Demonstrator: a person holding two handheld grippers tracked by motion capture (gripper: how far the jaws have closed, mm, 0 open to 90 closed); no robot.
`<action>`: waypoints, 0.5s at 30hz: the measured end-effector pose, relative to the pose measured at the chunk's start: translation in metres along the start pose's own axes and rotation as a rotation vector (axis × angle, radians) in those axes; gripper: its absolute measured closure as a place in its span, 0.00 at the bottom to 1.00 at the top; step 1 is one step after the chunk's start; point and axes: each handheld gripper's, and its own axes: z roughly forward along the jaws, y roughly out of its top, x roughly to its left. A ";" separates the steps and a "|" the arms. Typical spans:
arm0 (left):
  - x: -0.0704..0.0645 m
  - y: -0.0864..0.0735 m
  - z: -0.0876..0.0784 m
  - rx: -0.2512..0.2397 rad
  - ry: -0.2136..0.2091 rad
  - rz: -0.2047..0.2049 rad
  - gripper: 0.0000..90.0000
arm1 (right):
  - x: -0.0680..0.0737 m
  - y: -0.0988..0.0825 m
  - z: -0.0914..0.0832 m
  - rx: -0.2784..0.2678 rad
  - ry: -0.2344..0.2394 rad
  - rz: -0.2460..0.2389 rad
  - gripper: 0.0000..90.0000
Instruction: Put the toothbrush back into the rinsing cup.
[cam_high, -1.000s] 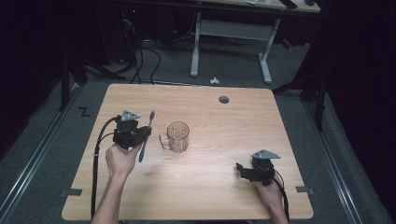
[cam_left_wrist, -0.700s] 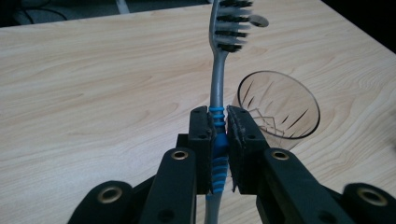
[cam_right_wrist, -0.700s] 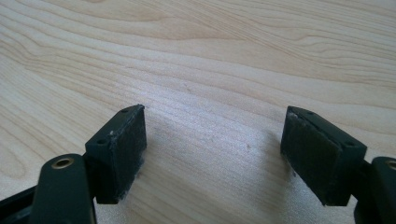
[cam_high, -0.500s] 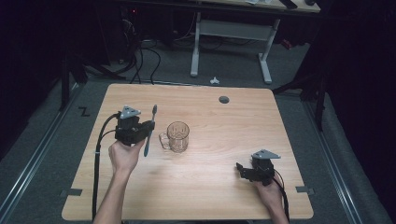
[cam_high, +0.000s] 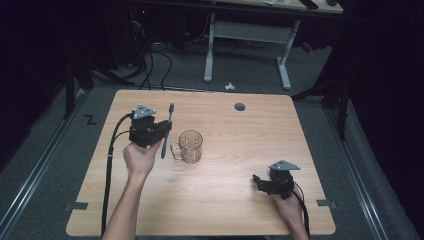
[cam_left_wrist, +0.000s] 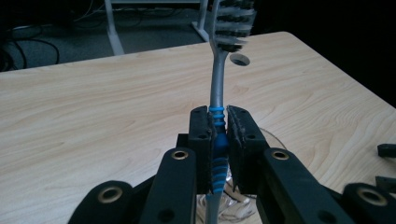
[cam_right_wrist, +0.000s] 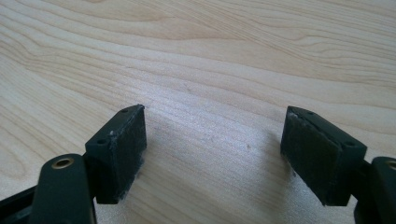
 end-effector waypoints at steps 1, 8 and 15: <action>-0.001 0.002 0.001 -0.008 0.000 -0.001 0.90 | 0.000 0.000 0.000 0.000 0.000 0.000 0.25; -0.005 0.009 0.009 -0.035 -0.007 0.003 0.90 | 0.000 0.000 0.000 0.000 0.000 0.000 0.25; -0.010 0.017 0.018 -0.048 -0.009 0.017 0.90 | 0.000 0.000 0.000 0.000 0.000 0.000 0.25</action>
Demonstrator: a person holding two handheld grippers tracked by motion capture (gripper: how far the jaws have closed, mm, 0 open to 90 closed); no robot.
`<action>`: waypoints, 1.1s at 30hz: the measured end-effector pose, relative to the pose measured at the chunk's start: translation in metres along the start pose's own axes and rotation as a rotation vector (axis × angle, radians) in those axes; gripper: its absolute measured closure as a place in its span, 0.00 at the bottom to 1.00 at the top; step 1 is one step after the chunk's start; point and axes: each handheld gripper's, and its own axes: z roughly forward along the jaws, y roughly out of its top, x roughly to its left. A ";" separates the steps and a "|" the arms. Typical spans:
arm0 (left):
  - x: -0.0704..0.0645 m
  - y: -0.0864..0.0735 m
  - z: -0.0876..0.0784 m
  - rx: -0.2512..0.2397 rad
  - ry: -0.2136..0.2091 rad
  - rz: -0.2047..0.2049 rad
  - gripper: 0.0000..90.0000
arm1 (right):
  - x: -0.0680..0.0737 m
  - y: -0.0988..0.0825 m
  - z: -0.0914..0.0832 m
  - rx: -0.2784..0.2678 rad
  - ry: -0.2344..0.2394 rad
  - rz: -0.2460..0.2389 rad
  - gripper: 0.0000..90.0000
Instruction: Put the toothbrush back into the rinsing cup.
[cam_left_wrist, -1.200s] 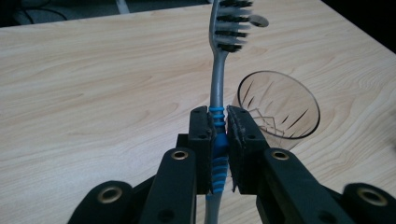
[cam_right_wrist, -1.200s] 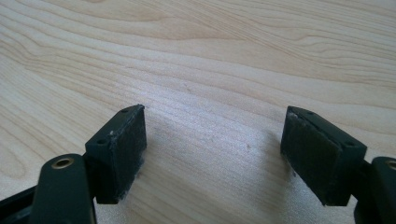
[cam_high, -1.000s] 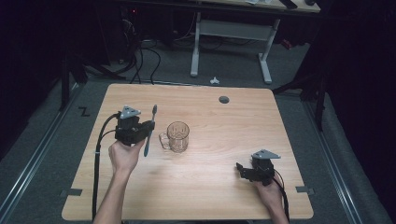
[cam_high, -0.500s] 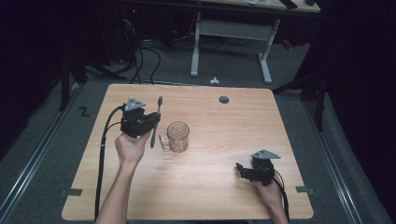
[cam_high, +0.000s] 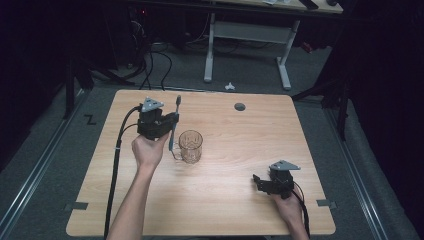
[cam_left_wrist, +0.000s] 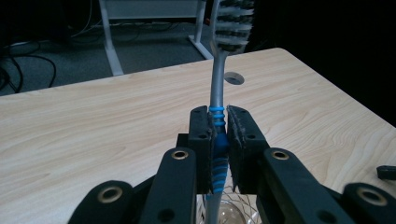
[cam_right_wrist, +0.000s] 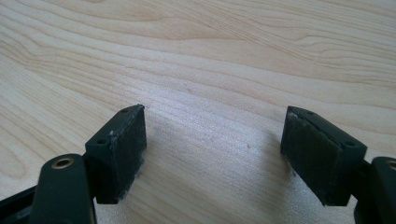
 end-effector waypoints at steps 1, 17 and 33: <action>-0.001 0.001 0.001 -0.001 0.002 0.003 0.90 | 0.000 0.000 0.000 0.000 0.000 0.000 0.25; -0.001 0.001 0.020 -0.026 -0.006 0.004 0.90 | 0.000 0.000 0.000 0.000 0.001 0.000 0.25; 0.003 -0.006 0.021 -0.006 -0.004 0.021 0.90 | 0.000 0.000 0.000 0.001 0.001 -0.001 0.25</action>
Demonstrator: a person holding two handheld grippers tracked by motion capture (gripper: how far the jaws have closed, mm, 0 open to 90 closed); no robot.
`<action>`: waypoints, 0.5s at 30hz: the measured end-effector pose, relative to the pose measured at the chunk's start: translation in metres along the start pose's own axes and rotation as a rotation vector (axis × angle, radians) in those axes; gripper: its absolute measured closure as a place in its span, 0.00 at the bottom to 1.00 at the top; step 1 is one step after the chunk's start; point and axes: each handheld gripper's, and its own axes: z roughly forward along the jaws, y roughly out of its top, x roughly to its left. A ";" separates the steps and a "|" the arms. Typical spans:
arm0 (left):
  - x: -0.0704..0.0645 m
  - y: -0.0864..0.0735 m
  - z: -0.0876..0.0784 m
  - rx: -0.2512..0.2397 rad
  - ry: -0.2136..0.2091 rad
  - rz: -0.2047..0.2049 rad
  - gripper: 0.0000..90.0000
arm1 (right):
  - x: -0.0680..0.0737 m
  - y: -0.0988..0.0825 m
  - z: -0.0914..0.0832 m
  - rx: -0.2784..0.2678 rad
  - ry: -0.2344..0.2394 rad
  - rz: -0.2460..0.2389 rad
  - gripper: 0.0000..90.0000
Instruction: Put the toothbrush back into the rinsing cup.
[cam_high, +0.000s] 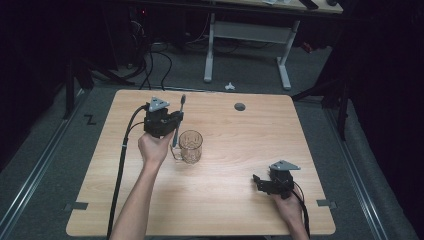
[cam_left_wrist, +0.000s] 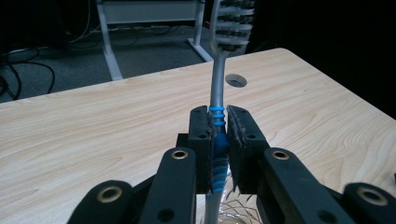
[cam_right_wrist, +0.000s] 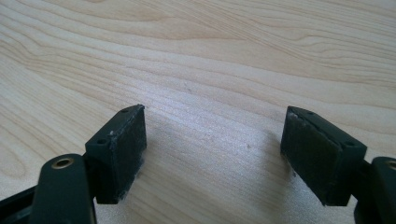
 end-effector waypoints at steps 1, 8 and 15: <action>0.000 0.000 0.000 0.002 -0.001 0.000 0.90 | 0.000 0.000 0.000 0.000 0.000 0.000 0.25; 0.003 0.000 -0.003 0.022 -0.010 -0.009 0.89 | 0.000 0.000 0.000 0.000 0.000 0.000 0.25; 0.012 -0.006 -0.009 0.016 -0.008 -0.031 0.89 | 0.000 0.000 0.000 0.000 0.000 0.000 0.25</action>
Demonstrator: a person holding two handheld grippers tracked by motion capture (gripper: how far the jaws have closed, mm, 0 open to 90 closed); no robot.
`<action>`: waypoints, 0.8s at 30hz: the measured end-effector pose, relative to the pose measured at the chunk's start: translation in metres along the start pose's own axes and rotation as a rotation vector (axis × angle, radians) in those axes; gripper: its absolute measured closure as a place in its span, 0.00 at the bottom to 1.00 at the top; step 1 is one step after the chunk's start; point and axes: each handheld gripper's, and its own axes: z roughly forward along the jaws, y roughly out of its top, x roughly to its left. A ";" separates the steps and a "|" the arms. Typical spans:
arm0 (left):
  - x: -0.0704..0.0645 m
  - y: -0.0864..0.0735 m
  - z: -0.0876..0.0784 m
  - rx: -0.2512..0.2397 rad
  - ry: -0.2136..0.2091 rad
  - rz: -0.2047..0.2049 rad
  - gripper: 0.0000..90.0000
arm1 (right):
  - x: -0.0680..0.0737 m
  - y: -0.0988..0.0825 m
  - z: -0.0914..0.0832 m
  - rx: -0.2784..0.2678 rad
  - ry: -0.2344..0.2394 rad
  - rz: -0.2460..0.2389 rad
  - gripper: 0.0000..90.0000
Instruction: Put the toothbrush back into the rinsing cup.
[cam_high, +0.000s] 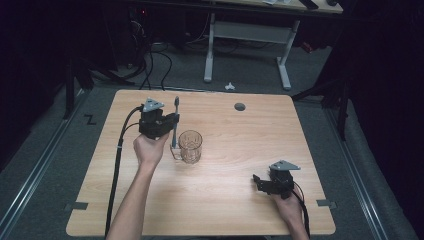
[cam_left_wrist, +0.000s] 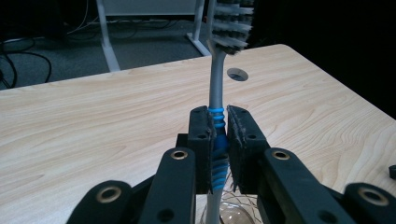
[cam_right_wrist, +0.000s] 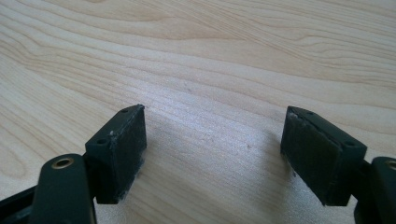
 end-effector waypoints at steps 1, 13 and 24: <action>0.001 -0.001 -0.001 0.001 0.000 -0.001 0.89 | 0.000 0.000 0.000 0.000 0.000 0.000 0.25; 0.002 -0.009 -0.002 0.021 -0.005 -0.011 0.89 | 0.000 0.000 0.000 0.000 -0.001 0.000 0.25; 0.003 -0.013 -0.006 0.029 -0.007 -0.012 0.89 | 0.000 0.000 0.000 0.000 -0.002 0.000 0.25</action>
